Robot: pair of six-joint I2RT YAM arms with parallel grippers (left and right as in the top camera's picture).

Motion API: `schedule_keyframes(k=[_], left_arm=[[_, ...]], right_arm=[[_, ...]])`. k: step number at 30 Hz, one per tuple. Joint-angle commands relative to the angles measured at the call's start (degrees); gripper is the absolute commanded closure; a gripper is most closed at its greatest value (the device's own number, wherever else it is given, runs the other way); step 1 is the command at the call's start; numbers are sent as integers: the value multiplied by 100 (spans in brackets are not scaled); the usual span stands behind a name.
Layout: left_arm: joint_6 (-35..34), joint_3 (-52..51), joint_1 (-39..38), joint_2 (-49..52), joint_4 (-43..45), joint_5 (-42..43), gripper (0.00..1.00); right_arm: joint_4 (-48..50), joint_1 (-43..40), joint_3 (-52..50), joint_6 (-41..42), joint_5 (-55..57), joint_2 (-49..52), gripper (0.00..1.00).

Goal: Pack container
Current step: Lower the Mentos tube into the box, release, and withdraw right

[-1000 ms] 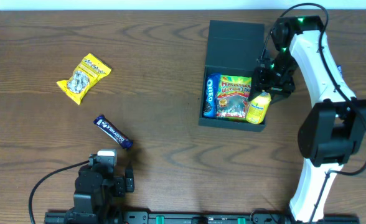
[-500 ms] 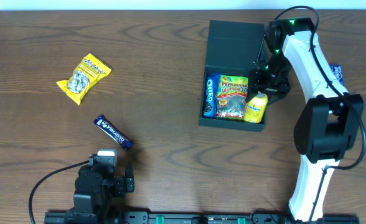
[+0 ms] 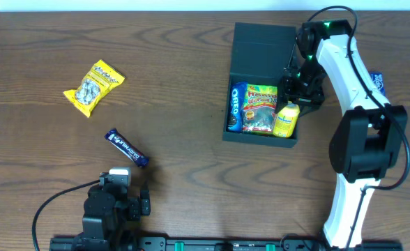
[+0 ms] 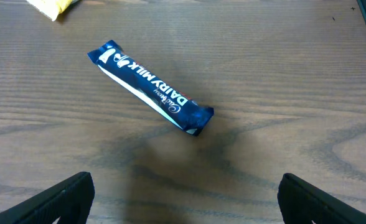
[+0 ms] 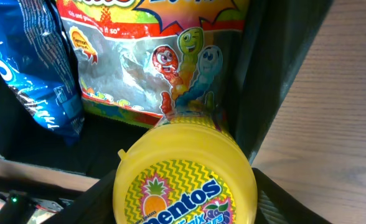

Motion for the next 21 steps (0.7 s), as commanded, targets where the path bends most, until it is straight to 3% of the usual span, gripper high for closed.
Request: schedule_keyframes(k=[1, 4, 21], left_arm=[[39, -210, 35, -35, -140, -61, 5], [39, -210, 35, -35, -140, -61, 5], [39, -210, 35, -35, -140, -61, 5]], right_arm=[[46, 48, 131, 31, 160, 4, 35], [109, 48, 131, 31, 216, 4, 27], [275, 160, 133, 28, 219, -188, 24]])
